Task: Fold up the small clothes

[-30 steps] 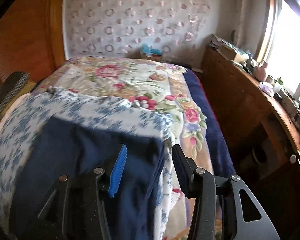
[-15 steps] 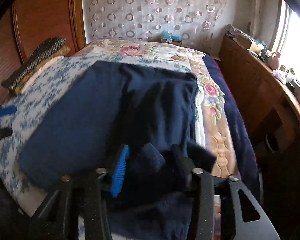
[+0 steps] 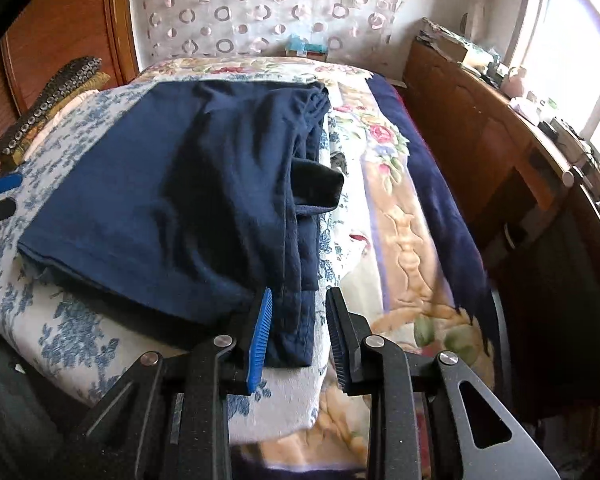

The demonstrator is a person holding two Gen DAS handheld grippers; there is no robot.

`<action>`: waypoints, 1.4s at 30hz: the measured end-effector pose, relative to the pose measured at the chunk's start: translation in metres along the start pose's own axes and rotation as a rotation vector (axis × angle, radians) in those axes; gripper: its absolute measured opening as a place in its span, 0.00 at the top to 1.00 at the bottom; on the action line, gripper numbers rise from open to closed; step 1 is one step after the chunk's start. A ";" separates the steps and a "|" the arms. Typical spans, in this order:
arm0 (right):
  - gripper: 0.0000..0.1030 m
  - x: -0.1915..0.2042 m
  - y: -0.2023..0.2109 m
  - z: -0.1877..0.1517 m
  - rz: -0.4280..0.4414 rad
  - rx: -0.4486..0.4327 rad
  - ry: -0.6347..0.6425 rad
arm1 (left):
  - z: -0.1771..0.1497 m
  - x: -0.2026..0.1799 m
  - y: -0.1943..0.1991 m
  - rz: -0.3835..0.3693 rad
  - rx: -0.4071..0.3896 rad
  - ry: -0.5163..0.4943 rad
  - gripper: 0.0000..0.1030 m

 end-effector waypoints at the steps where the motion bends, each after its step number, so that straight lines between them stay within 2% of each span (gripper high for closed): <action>1: 0.72 0.003 0.003 0.004 0.003 -0.018 -0.002 | 0.000 -0.001 0.000 -0.001 0.002 0.000 0.25; 5: 0.72 0.004 0.025 0.017 0.015 -0.106 -0.010 | 0.000 -0.005 -0.006 -0.007 0.020 -0.008 0.25; 9: 0.72 0.005 0.027 0.021 0.024 -0.153 -0.010 | -0.002 -0.007 -0.014 -0.006 0.044 -0.014 0.25; 11: 0.72 0.009 0.017 0.019 0.045 -0.142 -0.018 | -0.004 -0.008 -0.018 -0.002 0.056 -0.017 0.25; 18: 0.71 0.004 -0.013 0.002 0.036 -0.080 -0.039 | -0.013 -0.013 -0.027 -0.020 0.091 -0.008 0.25; 19: 0.66 0.002 -0.015 0.001 0.038 -0.072 -0.051 | -0.015 -0.014 -0.029 -0.027 0.099 -0.004 0.25; 20: 0.55 0.000 -0.018 -0.002 0.040 -0.061 -0.066 | -0.015 -0.016 -0.029 -0.033 0.103 -0.004 0.25; 21: 0.55 0.001 -0.023 -0.002 0.040 -0.053 -0.076 | -0.017 -0.018 -0.030 -0.041 0.108 -0.006 0.25; 23: 0.55 0.003 -0.027 -0.003 0.061 -0.049 -0.089 | -0.020 -0.023 -0.032 -0.055 0.125 -0.012 0.25; 28: 0.55 0.006 -0.025 -0.002 0.084 -0.061 -0.099 | -0.027 -0.035 -0.035 -0.095 0.165 -0.022 0.41; 33: 0.55 0.006 -0.024 -0.005 0.094 -0.068 -0.088 | -0.032 -0.041 -0.036 -0.110 0.187 -0.029 0.48; 35: 0.55 0.010 -0.025 -0.006 0.100 -0.069 -0.078 | -0.032 -0.043 -0.037 -0.117 0.191 -0.027 0.48; 38: 0.61 0.016 -0.027 -0.006 0.118 -0.068 -0.050 | -0.033 -0.044 -0.037 -0.116 0.189 -0.031 0.48; 42: 0.61 0.014 -0.025 -0.005 0.108 -0.075 -0.047 | -0.032 -0.043 -0.037 -0.121 0.190 -0.025 0.48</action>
Point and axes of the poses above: each gripper's, at about its wrist camera, not at the fingertips, and y roughly against the way its jaws point, x to its left, z to its top, the point moved 10 cm from there along -y, roughly the way its jaws point, and after that the axes turned 11 degrees about y, right-handed, at the moved point
